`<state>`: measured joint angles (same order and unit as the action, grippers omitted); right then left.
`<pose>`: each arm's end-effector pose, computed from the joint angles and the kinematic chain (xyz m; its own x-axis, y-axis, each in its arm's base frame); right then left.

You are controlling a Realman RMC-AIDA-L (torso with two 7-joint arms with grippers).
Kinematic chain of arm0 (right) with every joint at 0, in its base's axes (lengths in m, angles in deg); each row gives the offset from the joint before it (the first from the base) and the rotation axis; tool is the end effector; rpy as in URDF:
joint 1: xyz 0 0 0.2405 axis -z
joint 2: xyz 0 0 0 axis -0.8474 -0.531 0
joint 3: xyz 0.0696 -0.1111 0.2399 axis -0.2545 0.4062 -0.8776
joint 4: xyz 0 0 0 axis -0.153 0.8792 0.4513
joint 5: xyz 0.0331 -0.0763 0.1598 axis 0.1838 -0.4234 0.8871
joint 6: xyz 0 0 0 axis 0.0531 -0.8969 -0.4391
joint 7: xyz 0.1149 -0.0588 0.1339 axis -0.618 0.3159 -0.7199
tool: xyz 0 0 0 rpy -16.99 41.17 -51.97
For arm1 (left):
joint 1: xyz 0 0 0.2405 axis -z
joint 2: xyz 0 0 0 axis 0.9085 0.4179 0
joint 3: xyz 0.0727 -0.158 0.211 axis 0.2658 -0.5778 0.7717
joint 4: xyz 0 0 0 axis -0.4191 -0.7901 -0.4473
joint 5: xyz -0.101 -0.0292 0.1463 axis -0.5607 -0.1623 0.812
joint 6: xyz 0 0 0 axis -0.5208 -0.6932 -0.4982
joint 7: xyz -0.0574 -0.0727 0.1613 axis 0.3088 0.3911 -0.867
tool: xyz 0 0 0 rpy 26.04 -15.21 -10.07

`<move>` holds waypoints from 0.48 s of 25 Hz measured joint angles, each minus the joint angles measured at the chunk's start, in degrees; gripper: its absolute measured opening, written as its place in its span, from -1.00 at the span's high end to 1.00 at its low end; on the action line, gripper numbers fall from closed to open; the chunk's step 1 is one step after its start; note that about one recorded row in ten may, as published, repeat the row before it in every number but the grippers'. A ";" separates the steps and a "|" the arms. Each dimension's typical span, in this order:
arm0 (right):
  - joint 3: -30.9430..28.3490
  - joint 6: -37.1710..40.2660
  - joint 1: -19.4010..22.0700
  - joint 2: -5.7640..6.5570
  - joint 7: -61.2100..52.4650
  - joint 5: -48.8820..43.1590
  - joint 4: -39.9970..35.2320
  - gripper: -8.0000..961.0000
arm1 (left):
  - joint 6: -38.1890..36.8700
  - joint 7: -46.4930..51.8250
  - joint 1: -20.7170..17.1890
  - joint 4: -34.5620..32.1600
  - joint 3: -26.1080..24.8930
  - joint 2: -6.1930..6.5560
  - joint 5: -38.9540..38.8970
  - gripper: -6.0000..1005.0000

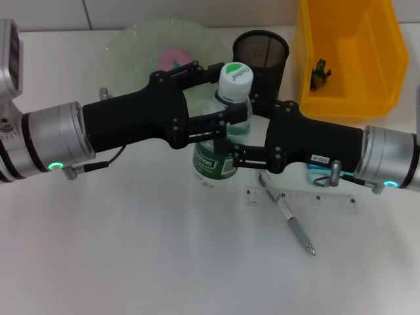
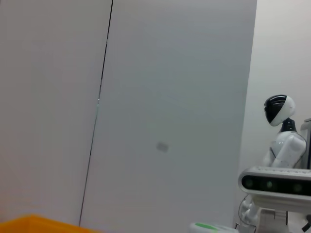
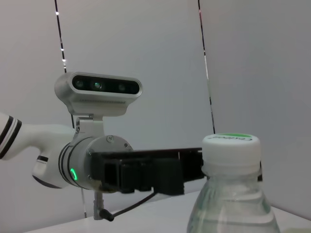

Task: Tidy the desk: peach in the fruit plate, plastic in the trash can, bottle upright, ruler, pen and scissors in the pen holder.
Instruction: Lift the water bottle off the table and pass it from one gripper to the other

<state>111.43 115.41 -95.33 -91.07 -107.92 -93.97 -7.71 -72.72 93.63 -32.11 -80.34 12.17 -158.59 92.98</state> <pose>0.1876 0.3234 -0.0887 0.7128 -0.1030 -0.6938 -0.2900 -0.9439 -0.1577 -0.1686 0.3206 -0.0570 0.6501 0.1138 0.7513 0.2641 -0.9609 -0.0830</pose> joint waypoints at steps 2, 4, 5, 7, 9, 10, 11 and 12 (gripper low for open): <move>0.00 -0.04 -0.09 0.00 0.00 -0.01 0.05 -0.66 | 0.32 0.01 0.01 0.02 0.41 0.00 -0.01 -0.46; 0.00 -0.09 -0.27 0.00 0.02 -0.11 0.14 -0.66 | 0.46 0.01 0.02 0.03 0.70 0.00 -0.05 -0.46; 0.00 -0.13 -0.47 0.00 0.02 -0.18 0.32 -0.66 | 0.86 0.01 0.26 0.25 1.17 -0.01 -0.11 -0.46; 0.00 -0.15 -0.62 0.00 0.02 -0.20 0.49 -0.66 | 1.03 0.00 0.38 0.46 1.23 -0.05 -0.12 -0.46; 0.05 -0.22 -0.87 0.01 0.02 -0.23 0.77 -0.66 | 1.03 0.00 0.38 0.46 1.23 -0.05 -0.12 -0.45; 0.43 -0.42 -0.95 0.01 0.02 -0.23 0.84 -0.66 | 1.11 0.00 0.43 0.58 1.23 -0.07 -0.12 -0.45; 0.80 -0.56 -0.96 0.01 0.02 -0.22 0.84 -0.66 | 1.17 -0.02 0.47 0.59 1.27 -0.08 -0.14 -0.45; 1.03 -0.64 -0.96 0.01 0.02 -0.16 0.85 -0.66 | 1.30 -0.02 0.50 0.59 1.30 -0.09 -0.16 -0.45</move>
<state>112.45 114.77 -96.28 -91.06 -107.90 -94.13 -6.85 -71.42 93.61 -31.61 -79.74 13.47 -158.68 92.83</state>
